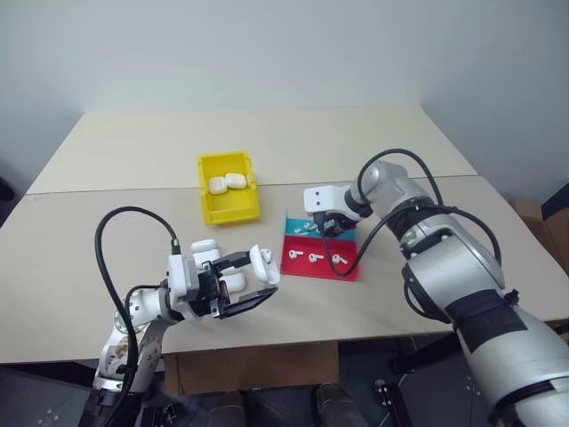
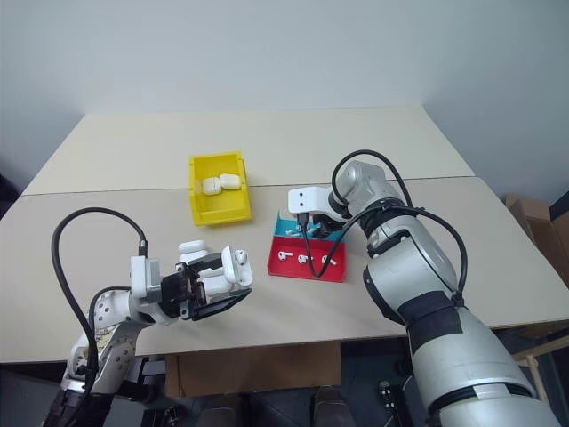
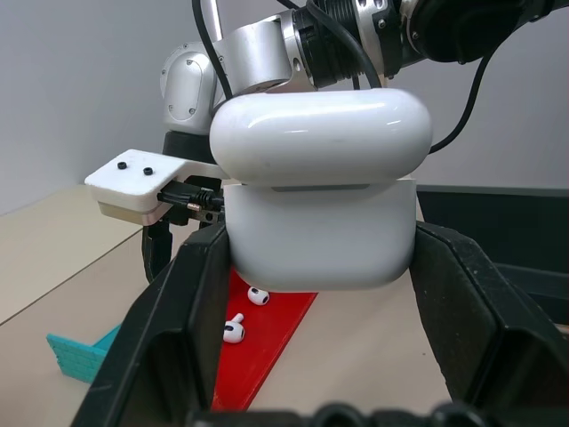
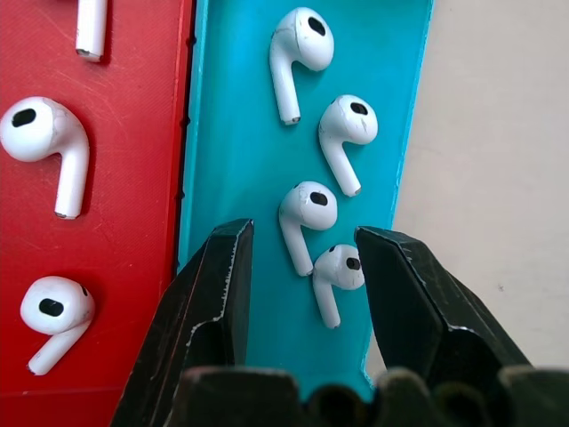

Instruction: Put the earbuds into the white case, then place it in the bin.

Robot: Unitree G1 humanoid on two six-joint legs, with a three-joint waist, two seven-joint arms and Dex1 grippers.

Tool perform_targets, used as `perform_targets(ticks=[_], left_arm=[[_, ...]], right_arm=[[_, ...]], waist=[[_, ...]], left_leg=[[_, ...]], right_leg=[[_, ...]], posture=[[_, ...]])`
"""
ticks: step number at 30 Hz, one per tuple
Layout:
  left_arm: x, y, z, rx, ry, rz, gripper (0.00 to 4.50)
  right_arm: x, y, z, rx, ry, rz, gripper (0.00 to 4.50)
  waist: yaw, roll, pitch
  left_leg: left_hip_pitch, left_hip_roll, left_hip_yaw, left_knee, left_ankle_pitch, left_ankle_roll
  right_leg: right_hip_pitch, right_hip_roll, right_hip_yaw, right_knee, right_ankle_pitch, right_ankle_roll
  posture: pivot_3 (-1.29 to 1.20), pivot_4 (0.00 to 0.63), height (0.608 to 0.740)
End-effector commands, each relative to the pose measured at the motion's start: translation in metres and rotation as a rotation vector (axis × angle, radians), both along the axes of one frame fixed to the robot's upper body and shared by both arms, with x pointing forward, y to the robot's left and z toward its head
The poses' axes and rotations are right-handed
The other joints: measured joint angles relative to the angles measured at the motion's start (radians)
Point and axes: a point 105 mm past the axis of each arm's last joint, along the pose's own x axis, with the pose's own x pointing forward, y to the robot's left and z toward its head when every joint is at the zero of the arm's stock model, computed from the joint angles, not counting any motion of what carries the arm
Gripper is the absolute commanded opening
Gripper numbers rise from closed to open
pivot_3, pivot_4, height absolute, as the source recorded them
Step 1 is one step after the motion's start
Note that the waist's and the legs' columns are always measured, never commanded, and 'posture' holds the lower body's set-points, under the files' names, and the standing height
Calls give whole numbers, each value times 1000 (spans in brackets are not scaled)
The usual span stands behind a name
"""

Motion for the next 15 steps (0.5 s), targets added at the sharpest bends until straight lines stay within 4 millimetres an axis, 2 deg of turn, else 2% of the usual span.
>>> perform_targets(ticks=[1,15], left_arm=[[-6,-2,10,3,-65,-5,2781],[-4,-5,9,4,-75,-6,2781]], right_arm=[[2,5,8,31,-17,-2,2257],[-6,8,9,-9,7,109,2257]], waist=[[0,0,0],[0,0,0]], left_leg=[[0,0,0,0,0,0],[0,0,0,0,0,0]], right_leg=[[0,0,0,0,0,0],[0,0,0,0,0,0]], posture=[[0,150,740],[0,150,740]])
